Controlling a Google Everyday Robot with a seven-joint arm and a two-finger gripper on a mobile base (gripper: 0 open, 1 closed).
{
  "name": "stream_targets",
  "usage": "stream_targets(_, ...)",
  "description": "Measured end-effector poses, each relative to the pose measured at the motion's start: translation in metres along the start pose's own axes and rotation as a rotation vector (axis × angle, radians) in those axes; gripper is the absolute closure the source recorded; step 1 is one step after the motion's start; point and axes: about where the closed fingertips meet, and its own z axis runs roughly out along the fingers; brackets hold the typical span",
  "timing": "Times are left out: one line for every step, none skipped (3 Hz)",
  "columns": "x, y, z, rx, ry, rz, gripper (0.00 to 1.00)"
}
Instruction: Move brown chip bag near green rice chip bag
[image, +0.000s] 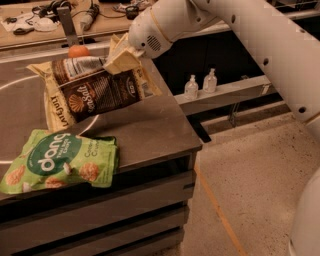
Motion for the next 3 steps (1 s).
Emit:
stream_targets(0.0007, -0.0008, 0.0010, -0.001, 0.000, 0.002, 0.21)
stream_targets(-0.0003, 0.0002, 0.0040, -0.007, 0.000, 0.000, 0.00)
stream_targets(-0.0003, 0.0002, 0.0041, -0.007, 0.000, 0.000, 0.00)
